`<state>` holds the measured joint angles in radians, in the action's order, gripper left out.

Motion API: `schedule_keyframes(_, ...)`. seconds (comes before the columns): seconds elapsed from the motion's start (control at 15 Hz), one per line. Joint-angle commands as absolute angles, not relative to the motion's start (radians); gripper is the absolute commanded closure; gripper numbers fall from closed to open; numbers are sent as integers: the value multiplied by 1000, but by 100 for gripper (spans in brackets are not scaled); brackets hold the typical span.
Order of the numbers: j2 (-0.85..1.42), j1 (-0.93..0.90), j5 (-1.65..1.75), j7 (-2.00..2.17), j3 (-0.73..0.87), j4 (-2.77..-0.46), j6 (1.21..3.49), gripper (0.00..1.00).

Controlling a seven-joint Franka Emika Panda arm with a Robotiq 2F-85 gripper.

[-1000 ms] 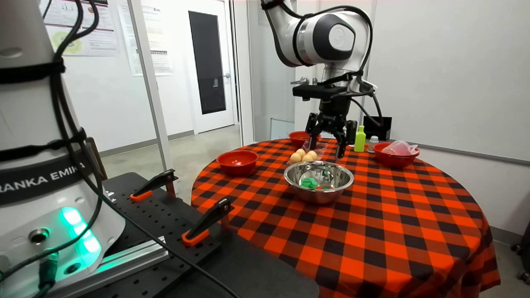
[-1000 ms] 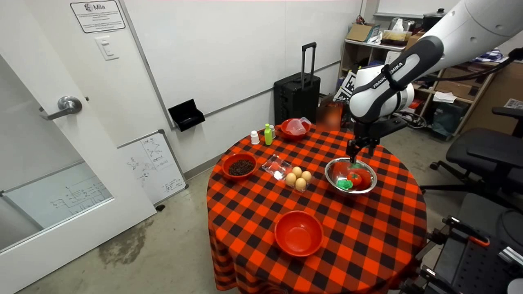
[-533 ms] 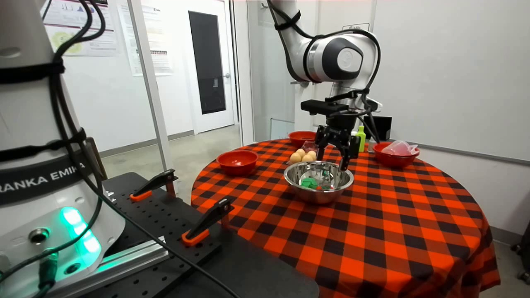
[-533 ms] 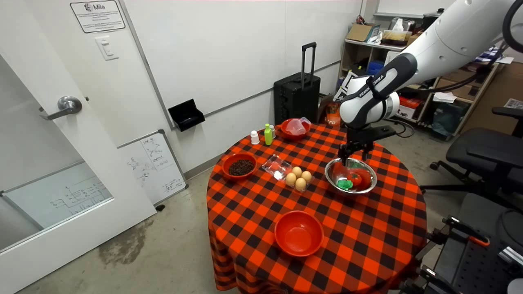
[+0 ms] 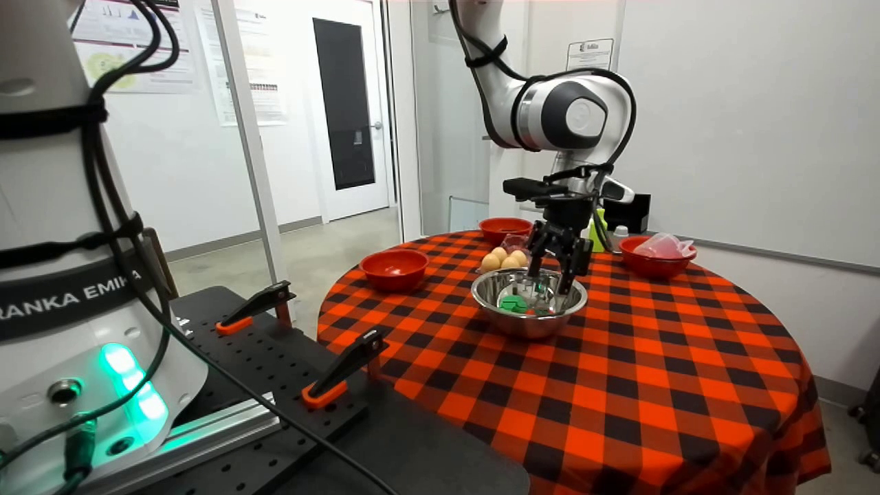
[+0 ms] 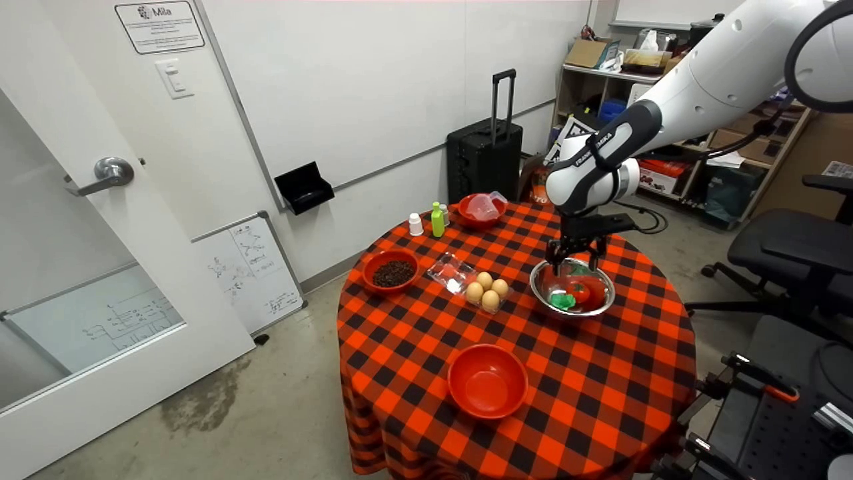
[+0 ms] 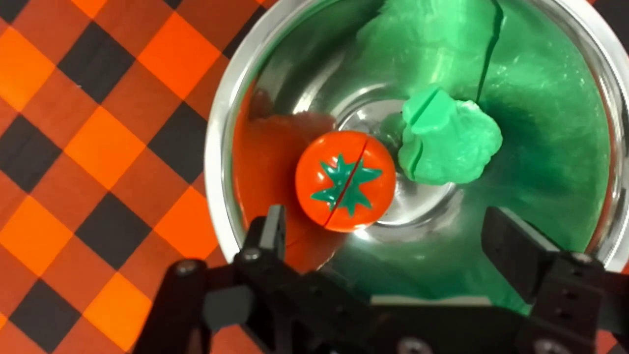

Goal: Put the tomato on the table

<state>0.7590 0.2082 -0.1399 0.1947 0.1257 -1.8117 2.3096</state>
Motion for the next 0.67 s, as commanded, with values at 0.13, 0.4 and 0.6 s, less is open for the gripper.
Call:
schedule_keyframes(0.13,797,208,-208,269,132,-1774,2304,0)
schedule_keyframes(0.4,804,196,-208,294,146,-1807,2376,0)
schedule_keyframes(0.6,817,198,-212,310,150,-1826,2408,0)
